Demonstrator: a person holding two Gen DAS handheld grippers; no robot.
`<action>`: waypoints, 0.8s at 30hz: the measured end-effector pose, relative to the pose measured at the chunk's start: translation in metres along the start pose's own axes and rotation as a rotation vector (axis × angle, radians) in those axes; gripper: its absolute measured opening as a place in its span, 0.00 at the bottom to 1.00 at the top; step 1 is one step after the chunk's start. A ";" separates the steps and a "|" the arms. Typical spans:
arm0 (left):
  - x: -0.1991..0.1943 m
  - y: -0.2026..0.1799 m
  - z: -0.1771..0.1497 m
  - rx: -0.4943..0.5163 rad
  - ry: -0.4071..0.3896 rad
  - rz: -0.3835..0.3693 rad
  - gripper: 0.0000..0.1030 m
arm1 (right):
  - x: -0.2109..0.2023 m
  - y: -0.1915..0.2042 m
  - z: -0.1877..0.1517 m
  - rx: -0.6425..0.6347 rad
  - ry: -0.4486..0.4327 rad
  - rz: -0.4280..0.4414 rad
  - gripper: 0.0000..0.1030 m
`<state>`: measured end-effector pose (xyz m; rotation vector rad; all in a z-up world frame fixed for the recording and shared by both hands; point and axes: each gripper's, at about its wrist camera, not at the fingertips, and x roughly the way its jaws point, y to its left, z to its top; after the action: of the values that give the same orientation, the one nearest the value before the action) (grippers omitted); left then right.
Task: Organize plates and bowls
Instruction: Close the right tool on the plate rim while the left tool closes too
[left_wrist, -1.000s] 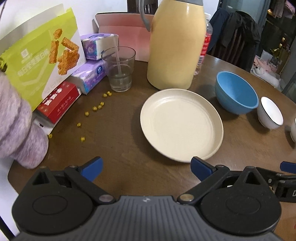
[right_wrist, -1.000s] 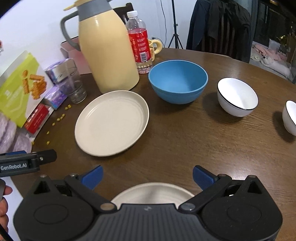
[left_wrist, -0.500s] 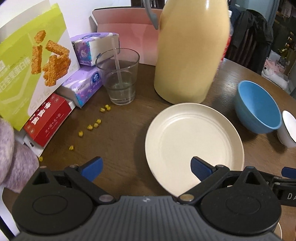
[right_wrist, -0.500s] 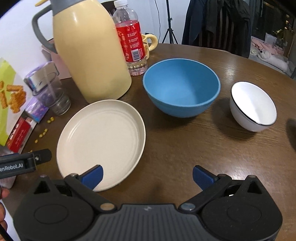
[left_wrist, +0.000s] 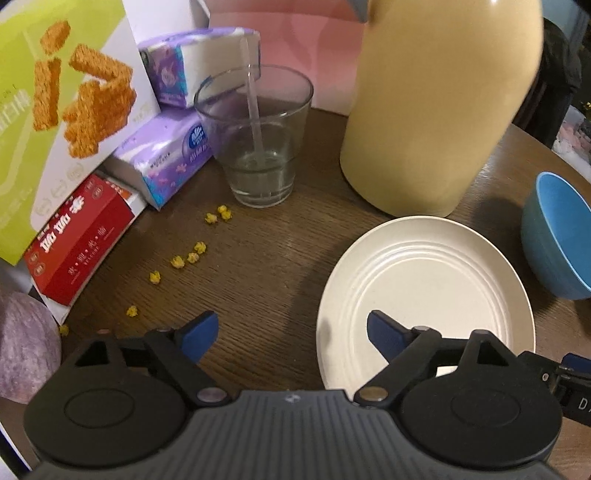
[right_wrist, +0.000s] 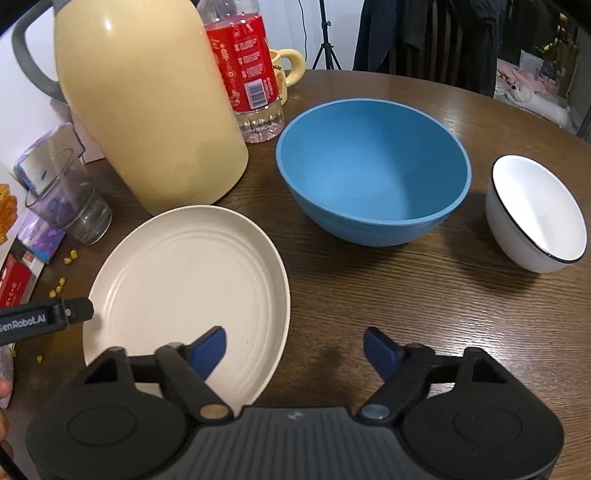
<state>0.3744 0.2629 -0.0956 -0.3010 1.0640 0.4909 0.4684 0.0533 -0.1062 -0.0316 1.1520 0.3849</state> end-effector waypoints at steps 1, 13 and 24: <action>0.001 0.000 0.000 -0.003 -0.002 -0.003 0.84 | 0.001 0.000 0.001 0.005 0.000 0.000 0.73; 0.018 0.002 0.004 -0.035 0.030 -0.034 0.58 | 0.011 0.002 0.005 0.024 0.016 0.008 0.46; 0.023 0.001 0.005 -0.042 0.046 -0.065 0.34 | 0.020 -0.001 0.007 0.045 0.035 0.022 0.25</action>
<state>0.3868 0.2719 -0.1136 -0.3847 1.0864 0.4506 0.4822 0.0597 -0.1213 0.0139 1.1957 0.3790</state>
